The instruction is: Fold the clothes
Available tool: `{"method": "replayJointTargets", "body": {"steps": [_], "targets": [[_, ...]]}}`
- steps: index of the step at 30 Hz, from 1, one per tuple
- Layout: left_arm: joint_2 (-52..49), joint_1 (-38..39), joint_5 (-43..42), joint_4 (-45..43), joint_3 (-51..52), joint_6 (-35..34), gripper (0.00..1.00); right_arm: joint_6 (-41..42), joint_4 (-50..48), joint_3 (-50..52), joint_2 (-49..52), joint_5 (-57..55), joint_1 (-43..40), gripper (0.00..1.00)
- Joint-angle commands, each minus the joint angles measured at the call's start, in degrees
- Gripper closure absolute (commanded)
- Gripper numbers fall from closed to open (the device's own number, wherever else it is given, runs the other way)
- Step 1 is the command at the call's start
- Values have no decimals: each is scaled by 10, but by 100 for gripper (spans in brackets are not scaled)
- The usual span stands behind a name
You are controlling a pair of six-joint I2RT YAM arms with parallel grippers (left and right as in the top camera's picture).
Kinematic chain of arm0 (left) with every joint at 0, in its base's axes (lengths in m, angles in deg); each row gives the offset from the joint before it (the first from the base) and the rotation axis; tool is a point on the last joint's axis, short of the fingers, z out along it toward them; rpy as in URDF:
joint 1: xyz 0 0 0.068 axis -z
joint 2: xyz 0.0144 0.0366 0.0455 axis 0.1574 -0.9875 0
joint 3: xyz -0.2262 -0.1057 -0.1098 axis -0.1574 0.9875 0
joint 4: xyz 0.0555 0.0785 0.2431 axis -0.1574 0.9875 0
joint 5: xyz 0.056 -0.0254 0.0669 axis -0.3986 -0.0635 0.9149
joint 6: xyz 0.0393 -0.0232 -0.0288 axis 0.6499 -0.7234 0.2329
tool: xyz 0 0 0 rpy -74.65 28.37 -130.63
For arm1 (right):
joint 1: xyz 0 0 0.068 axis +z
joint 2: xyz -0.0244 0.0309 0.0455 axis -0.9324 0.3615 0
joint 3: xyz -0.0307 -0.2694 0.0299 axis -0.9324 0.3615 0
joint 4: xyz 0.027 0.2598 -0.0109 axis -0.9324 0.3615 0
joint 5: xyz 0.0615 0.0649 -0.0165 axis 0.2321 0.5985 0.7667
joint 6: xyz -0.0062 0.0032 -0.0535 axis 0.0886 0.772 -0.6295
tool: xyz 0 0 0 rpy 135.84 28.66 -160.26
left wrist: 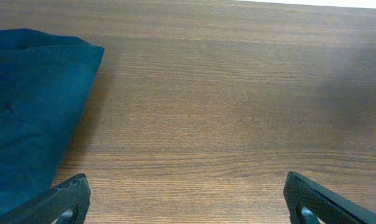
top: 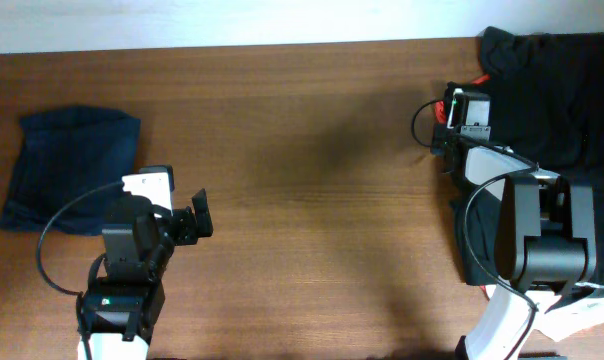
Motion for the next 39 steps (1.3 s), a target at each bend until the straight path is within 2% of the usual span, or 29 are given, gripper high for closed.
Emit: {"method": "replayJointTargets", "body": {"steps": [1, 2, 5, 11, 16, 18, 21, 24, 29, 31, 33, 34, 37, 39], "targets": [[1, -1, -7, 0, -14, 9, 1, 3, 26, -29, -89, -6, -1, 96], [1, -1, -7, 0, -14, 9, 1, 3, 59, -54, -143, -5, -9, 96], [1, -1, -7, 0, -14, 9, 1, -4, 117, -83, -223, -6, -21, 96], [1, -1, -7, 0, -14, 9, 1, -22, 194, -84, -301, -5, -27, 96], [1, -1, -7, 0, -14, 9, 1, -23, 257, -121, -416, 0, -27, 96], [1, -1, -7, 0, -14, 9, 1, -23, 325, -162, -441, 96, -18, 96], [1, -1, -7, -2, -14, 9, 1, -18, 319, -213, -443, 133, 16, 96], [1, -1, -7, -2, -14, 9, 1, 5, 242, -225, -438, 133, 85, 96], [1, -1, -7, -2, -14, 9, 1, 99, 186, -225, -334, 133, 193, 91], [1, -1, -7, -2, -14, 9, 1, 104, 184, -225, -276, 134, 215, 77], [1, -1, -7, -2, -14, 9, 1, 101, 237, -225, -219, 137, 225, 20], [1, -1, -7, -2, -14, 9, 1, 91, 268, -225, -204, 137, 224, 1], [1, -1, -14, -2, -14, 9, 1, 89, 373, -225, -192, 83, 201, 1], [1, -1, -58, -2, -14, 9, 1, 89, 449, -225, -205, 68, 168, 1]]}}
